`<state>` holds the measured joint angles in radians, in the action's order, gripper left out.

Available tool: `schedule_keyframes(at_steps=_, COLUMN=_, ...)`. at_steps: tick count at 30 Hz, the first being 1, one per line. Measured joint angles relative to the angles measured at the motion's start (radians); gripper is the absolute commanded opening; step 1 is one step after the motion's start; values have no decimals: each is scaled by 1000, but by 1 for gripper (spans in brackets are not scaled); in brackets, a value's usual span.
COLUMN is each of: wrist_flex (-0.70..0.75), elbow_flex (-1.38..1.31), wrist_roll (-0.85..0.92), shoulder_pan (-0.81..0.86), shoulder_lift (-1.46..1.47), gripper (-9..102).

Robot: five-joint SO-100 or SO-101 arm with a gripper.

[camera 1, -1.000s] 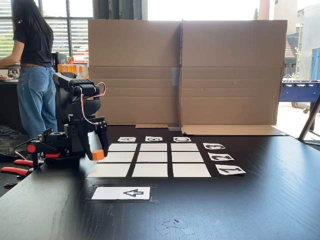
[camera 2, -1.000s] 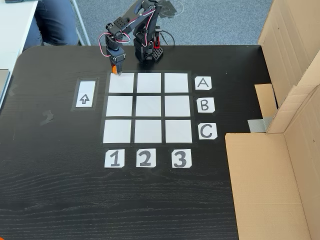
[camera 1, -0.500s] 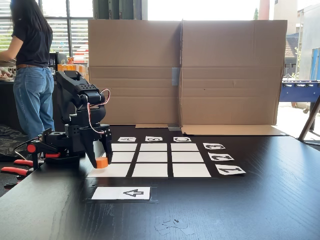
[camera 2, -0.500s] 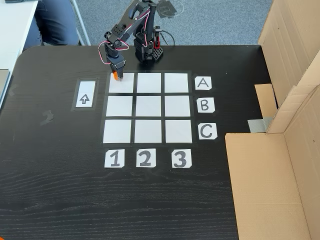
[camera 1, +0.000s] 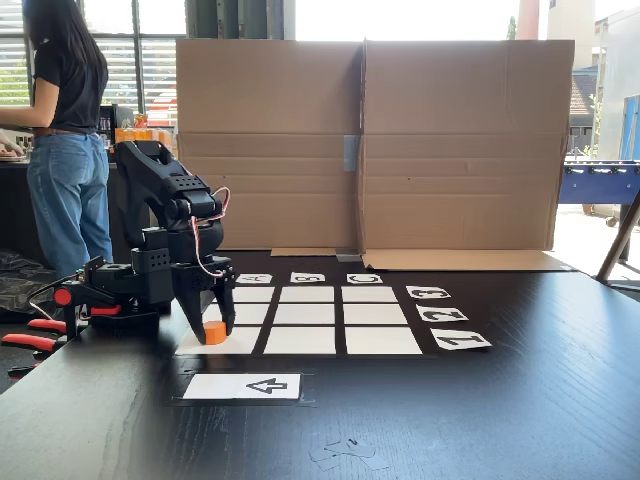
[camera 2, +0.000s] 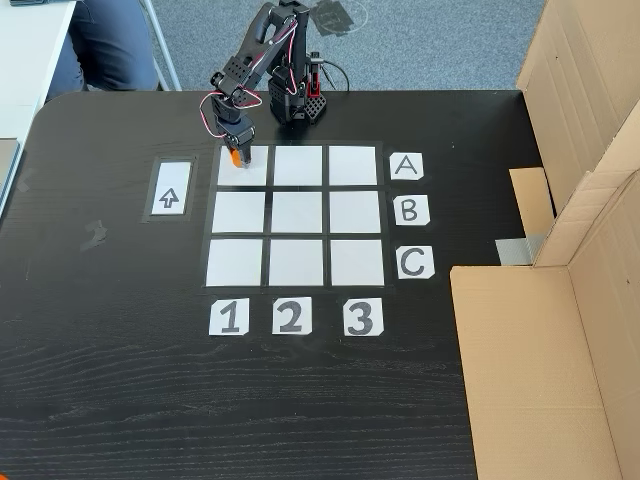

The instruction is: Pick up the round, orange token and place it in the grid on square A1.

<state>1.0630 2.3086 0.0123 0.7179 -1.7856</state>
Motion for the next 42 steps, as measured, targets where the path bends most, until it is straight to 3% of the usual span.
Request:
schedule_keyframes(at_steps=5, wrist_flex=-9, elbow_flex=0, wrist_roll=-14, shoulder_pan=-2, shoulder_lift=2, gripper=28)
schedule_keyframes(at_steps=8, wrist_flex=-9, elbow_flex=0, wrist_roll=-14, shoulder_pan=-2, shoulder_lift=2, gripper=32)
schedule_keyframes(at_steps=27, wrist_flex=-38, elbow_flex=-149, wrist_roll=-14, shoulder_pan=143, shoulder_lift=-51, gripper=35)
schedule_keyframes(at_steps=42, wrist_flex=15, elbow_flex=-235, wrist_roll=-14, shoulder_pan=387, shoulder_lift=-440, gripper=35)
